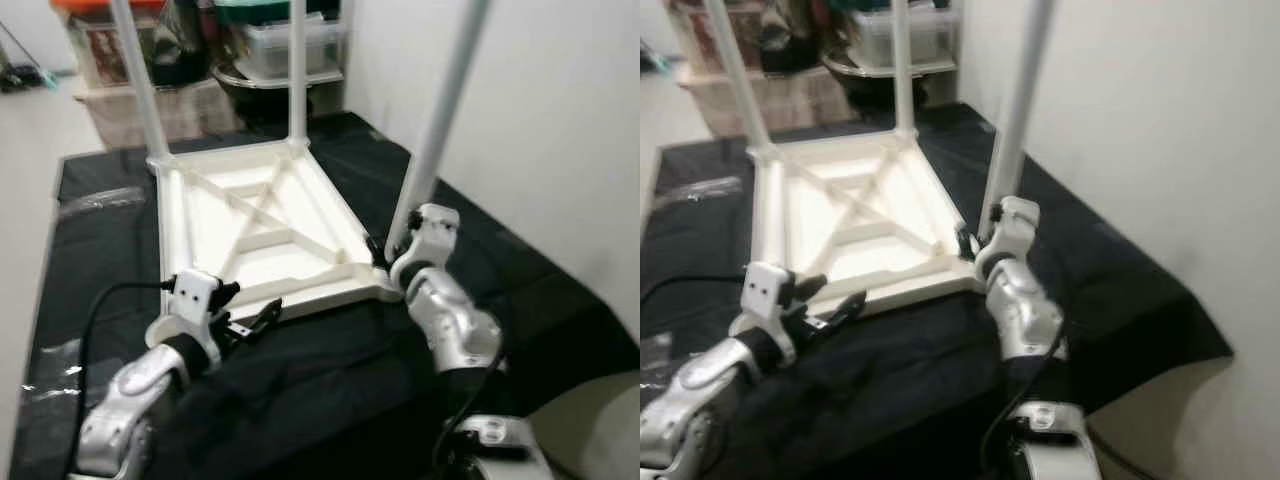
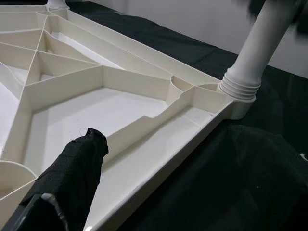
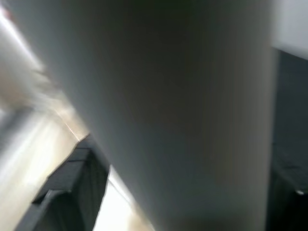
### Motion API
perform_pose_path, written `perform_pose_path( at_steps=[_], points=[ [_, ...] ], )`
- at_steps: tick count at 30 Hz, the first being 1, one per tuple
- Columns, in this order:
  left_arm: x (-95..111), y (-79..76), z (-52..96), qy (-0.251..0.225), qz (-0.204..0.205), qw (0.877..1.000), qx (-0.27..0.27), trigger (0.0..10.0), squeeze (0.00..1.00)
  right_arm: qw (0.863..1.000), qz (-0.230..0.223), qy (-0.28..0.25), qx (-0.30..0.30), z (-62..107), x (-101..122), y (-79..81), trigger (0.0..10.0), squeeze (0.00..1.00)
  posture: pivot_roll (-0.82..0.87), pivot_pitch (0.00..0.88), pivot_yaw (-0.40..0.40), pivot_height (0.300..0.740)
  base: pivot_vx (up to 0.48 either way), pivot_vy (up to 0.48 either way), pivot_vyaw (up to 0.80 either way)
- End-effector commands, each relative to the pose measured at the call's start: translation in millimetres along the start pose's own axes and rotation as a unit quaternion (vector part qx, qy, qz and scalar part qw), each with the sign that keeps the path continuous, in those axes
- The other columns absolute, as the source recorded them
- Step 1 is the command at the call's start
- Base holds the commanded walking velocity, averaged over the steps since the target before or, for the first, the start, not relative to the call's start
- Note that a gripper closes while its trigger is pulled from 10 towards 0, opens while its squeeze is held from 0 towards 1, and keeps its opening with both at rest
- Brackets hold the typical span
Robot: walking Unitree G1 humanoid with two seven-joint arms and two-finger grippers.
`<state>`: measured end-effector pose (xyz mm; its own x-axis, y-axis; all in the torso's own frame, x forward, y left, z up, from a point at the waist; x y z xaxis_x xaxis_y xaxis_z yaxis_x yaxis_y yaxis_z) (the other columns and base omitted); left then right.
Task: Building children table
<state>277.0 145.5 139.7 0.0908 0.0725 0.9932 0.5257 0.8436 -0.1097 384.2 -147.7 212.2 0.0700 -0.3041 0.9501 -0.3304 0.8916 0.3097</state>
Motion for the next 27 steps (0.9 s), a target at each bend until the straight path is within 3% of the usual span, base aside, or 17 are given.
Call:
perform_pose_path(
  at_steps=[1, 3, 8, 9, 12, 14, 15, 16, 17, 18, 19, 20, 21, 23, 24, 25, 27],
  points=[
    [-3.5, 0.2, 0.1, 0.005, 0.002, 1.000, 0.002, 10.0, 0.00, 0.995, -0.002, 0.000, 0.103, 1.3, 5.0, 9.9, 10.0, 0.00, 0.09, 0.000, -0.063, 0.740, 0.000, 0.000, 0.00],
    [-3.7, -0.3, -0.8, 0.004, 0.002, 1.000, 0.000, 10.0, 0.00, 0.991, 0.040, 0.001, 0.131, 5.2, 18.6, -3.8, 10.0, 0.00, 0.09, 0.000, -0.065, 0.740, 0.000, 0.000, 0.00],
    [-2.8, 0.3, -1.3, 0.003, 0.001, 1.000, 0.000, 10.0, 0.00, 0.989, 0.068, 0.009, 0.127, 8.6, 25.3, -14.8, 10.0, 0.00, 0.10, 0.000, -0.070, 0.740, 0.000, 0.000, 0.00],
    [-2.8, 0.6, -0.8, 0.004, 0.000, 1.000, 0.000, 10.0, 0.00, 0.988, 0.081, 0.026, 0.132, 8.6, 23.9, -23.5, 0.0, 0.00, 0.10, 0.000, -0.071, 0.740, 0.000, 0.000, 0.00],
    [-3.2, 0.3, 0.1, 0.005, -0.001, 1.000, 0.000, 10.0, 0.00, 0.990, 0.075, 0.038, 0.113, 5.7, 20.2, -29.4, 0.0, 0.00, 0.10, 0.000, -0.071, 0.740, 0.000, 0.000, 0.00],
    [-3.3, 0.1, 0.8, 0.005, -0.001, 1.000, -0.001, 10.0, 0.00, 0.995, 0.083, 0.058, 0.014, -2.4, 9.1, -42.3, 0.0, 0.00, 0.11, 0.000, -0.070, 0.740, 0.000, 0.000, 0.00],
    [-3.3, 0.1, 0.8, 0.005, -0.001, 1.000, -0.001, 10.0, 0.00, 0.995, 0.083, 0.058, 0.014, -2.4, 9.1, -42.3, 0.0, 0.00, 0.11, 0.000, -0.070, 0.740, 0.000, 0.000, 0.00],
    [-3.4, 0.1, 1.4, 0.006, -0.001, 1.000, -0.001, 10.0, 0.00, 0.989, 0.090, 0.066, -0.093, -4.0, -0.4, -54.8, 0.0, 0.00, 0.11, 0.000, -0.066, 0.740, 0.000, 0.000, 0.00],
    [-3.3, 0.0, 1.7, 0.006, -0.001, 1.000, -0.002, 10.0, 0.00, 0.976, 0.094, 0.064, -0.188, -1.5, -8.9, -63.1, 0.0, 0.00, 0.10, 0.000, -0.065, 0.740, 0.000, 0.000, 0.00],
    [-3.3, 0.0, 1.7, 0.006, -0.001, 1.000, -0.002, 10.0, 0.00, 0.976, 0.094, 0.064, -0.188, -1.5, -8.9, -63.1, 0.0, 0.00, 0.10, 0.000, -0.065, 0.740, 0.000, 0.000, 0.00],
    [-3.2, -0.1, 1.9, 0.006, -0.001, 1.000, -0.002, 10.0, 0.00, 0.963, 0.096, 0.061, -0.246, 1.8, -14.0, -67.6, 0.0, 0.00, 0.10, 0.000, -0.065, 0.740, 0.000, 0.000, 0.00],
    [-3.3, -0.4, 2.0, 0.007, -0.001, 1.000, -0.003, 10.0, 0.00, 0.950, 0.085, 0.055, -0.296, 7.8, -21.0, -66.7, 0.0, 0.00, 0.11, 0.000, -0.063, 0.740, 0.000, 0.000, 0.00],
    [-3.3, -0.4, 2.0, 0.007, -0.001, 1.000, -0.003, 10.0, 0.00, 0.950, 0.085, 0.055, -0.296, 7.8, -21.0, -66.7, 0.0, 0.00, 0.11, 0.000, -0.063, 0.740, 0.000, 0.000, 0.00],
    [-2.9, -0.8, 1.9, 0.008, -0.001, 1.000, -0.004, 10.0, 0.00, 0.936, 0.077, 0.028, -0.343, 17.7, -25.9, -46.9, 0.0, 0.00, 0.11, 0.000, -0.059, 0.740, 0.000, 0.000, 0.00],
    [-2.9, -0.8, 1.9, 0.008, -0.001, 1.000, -0.004, 10.0, 0.00, 0.936, 0.077, 0.028, -0.343, 17.7, -25.9, -46.9, 0.0, 0.00, 0.11, 0.000, -0.059, 0.740, 0.000, 0.000, 0.00],
    [-3.0, -0.9, 1.8, 0.009, -0.001, 1.000, -0.006, 10.0, 0.00, 0.933, 0.064, 0.010, -0.353, 21.2, -25.3, -30.0, 0.0, 0.00, 0.10, 0.000, -0.056, 0.740, 0.000, 0.000, 0.00],
    [-3.0, -0.9, 1.8, 0.009, -0.001, 1.000, -0.006, 10.0, 0.00, 0.933, 0.064, 0.010, -0.353, 21.2, -25.3, -30.0, 0.0, 0.00, 0.10, 0.000, -0.056, 0.740, 0.000, 0.000, 0.00]
  ],
)
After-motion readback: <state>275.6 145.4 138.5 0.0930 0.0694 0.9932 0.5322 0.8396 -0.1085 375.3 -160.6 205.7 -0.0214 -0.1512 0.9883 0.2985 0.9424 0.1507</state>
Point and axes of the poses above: a point about 5 cm out from each wrist's last joint towards the gripper, its own z axis pointing back from the gripper into the wrist, its own x axis along the axis of the wrist's last joint, y = z × x, the point moved 2 cm from there along -z, pointing out of the wrist towards the gripper
